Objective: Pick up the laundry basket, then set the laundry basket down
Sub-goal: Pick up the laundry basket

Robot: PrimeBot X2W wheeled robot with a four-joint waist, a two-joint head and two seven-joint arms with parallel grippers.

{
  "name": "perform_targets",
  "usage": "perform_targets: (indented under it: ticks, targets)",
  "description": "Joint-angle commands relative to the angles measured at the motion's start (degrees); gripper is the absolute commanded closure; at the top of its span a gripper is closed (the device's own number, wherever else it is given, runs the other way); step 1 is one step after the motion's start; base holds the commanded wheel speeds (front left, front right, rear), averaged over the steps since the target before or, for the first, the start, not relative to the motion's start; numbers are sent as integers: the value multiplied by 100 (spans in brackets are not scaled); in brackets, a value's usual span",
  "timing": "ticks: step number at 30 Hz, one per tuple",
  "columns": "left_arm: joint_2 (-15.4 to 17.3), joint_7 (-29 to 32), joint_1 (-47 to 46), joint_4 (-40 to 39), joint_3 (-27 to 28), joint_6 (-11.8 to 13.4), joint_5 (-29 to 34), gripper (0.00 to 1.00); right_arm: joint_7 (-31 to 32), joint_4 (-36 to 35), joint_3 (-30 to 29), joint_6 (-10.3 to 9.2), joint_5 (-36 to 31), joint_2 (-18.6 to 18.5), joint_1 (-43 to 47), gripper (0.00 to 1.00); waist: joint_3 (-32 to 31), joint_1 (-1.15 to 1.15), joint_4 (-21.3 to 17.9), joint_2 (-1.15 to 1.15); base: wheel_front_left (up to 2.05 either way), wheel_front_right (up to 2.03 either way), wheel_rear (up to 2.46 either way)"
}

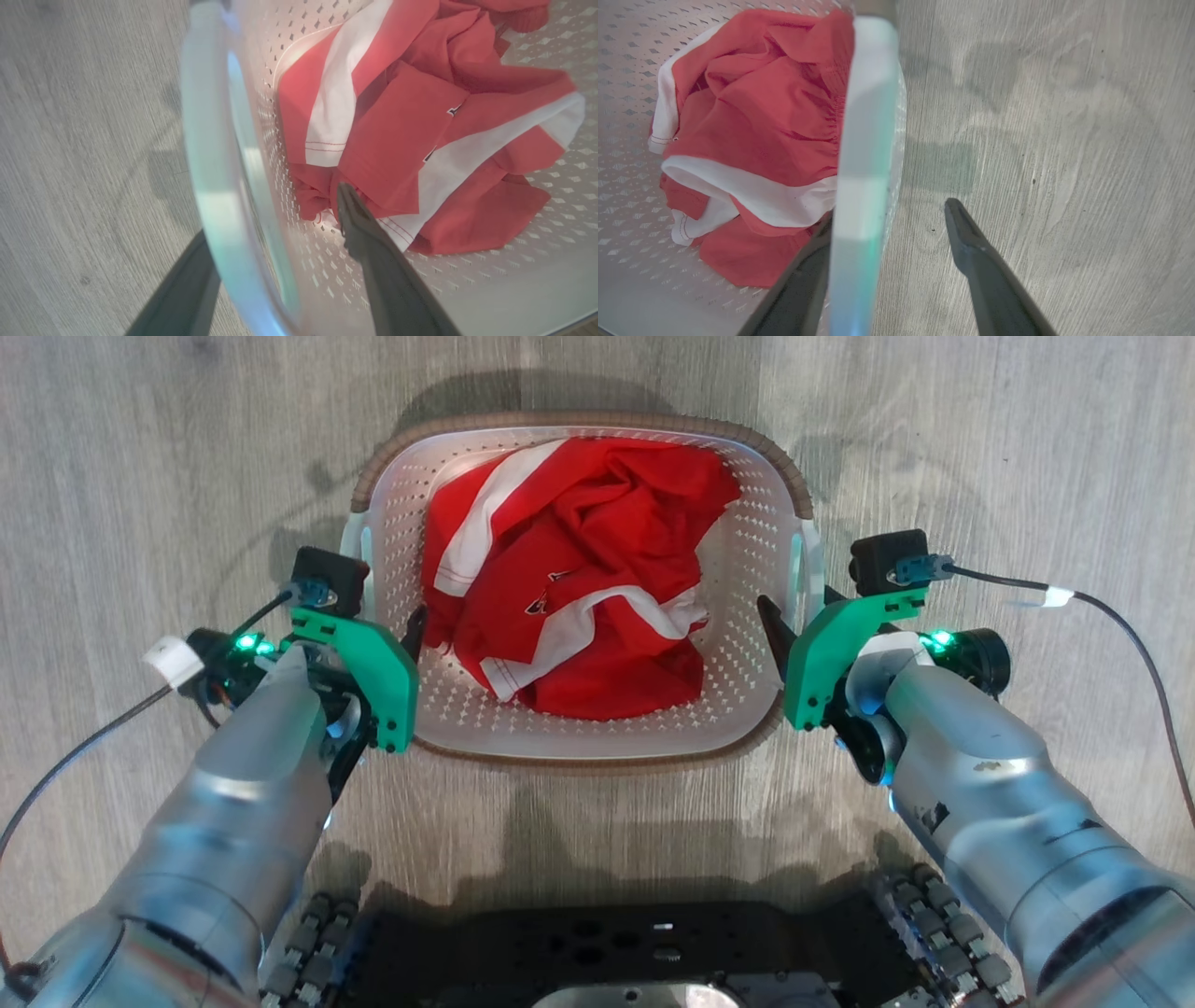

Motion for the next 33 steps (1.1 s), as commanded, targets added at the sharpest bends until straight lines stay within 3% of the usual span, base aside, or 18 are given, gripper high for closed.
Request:
perform_targets:
  ticks: [1, 2, 3, 5, 6, 22, 33]
  targets:
    - [136, -44, 58, 17, 17, 7, -53, 0, -60, -17, 106, 40, 57, 70, 166, 4, 15, 0, 4, 0, 0, 0, 0]
    - [134, -42, 53, 19, -8, 7, -72, 0, -59, -7, 119, 40, 95, 70, 160, 22, 22, 0, 7, 0, 0, 0, 0]
    - [131, -36, 52, 16, -30, 7, -98, 25, -63, -1, 136, 40, 130, 70, 155, 49, 27, 0, 9, 0, 0, 0, 0]
    - [126, -18, 56, 5, -51, 7, -181, 90, -75, -23, 175, 40, 219, 70, 161, 100, 36, 0, 14, 0, 0, 0, 0]
    - [119, 23, 63, 3, -52, 7, -240, 100, -68, -33, 201, 40, 265, 70, 166, 100, 39, 0, 14, 0, 0, 0, 0]
    - [218, 52, 87, -211, -573, 7, -639, 100, -78, 45, 613, 40, 745, 70, 107, 100, -50, 0, 5, 0, 0, 0, 0]
    - [450, 256, 256, -500, -1219, 7, -919, 100, 341, -131, 1067, 40, 1041, 70, 175, 100, -467, 0, -124, 0, 0, 0, 0]
